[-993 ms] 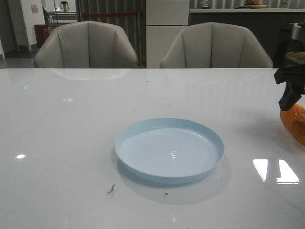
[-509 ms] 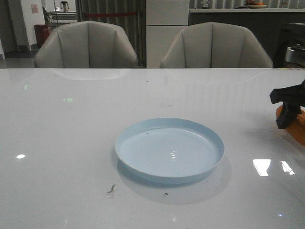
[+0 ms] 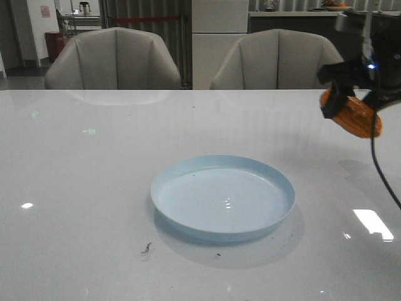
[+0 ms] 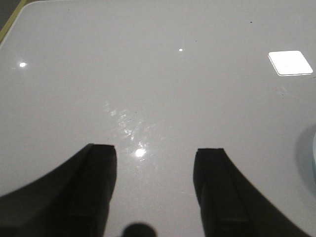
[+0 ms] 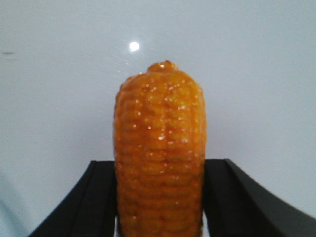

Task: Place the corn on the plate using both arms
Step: 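Carry the corn with the right gripper over the plate and lower, then open the right gripper to release the corn and lift away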

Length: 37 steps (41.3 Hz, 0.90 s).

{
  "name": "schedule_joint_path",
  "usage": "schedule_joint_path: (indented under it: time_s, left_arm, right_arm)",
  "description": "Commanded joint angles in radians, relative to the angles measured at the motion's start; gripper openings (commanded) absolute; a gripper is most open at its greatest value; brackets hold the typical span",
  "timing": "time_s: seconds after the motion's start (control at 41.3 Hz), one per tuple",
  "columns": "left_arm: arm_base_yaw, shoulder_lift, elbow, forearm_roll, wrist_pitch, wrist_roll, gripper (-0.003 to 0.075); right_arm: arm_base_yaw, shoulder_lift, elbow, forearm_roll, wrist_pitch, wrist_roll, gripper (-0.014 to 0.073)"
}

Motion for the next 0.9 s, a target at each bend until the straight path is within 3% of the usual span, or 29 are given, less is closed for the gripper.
schedule_joint_path:
  time_s: [0.0,0.339,0.581,0.654,0.872]
  left_arm:
    - [0.001,-0.009,-0.030,-0.016,-0.084,0.000,0.0419]
    - [0.001,-0.009,-0.030,-0.016,-0.096,0.000,0.0419]
    - [0.001,-0.009,-0.030,-0.016,-0.096,0.000,0.0419]
    - [0.001,-0.009,-0.030,-0.016,-0.096,0.000,0.0419]
    - [0.001,-0.009,-0.030,-0.016,-0.096,0.000,0.0419]
  right_arm:
    - [0.078,-0.050,-0.091,0.001,0.018,-0.016,0.0237]
    - [0.369,-0.013,-0.106,-0.007,0.084,-0.096,0.0237]
    - [0.450,0.068,-0.106,-0.067,0.168,-0.096,0.0241]
    - [0.451,0.082,-0.106,-0.079,0.192,-0.096,0.0289]
    - [0.451,0.100,-0.108,-0.096,0.205,-0.096,0.0570]
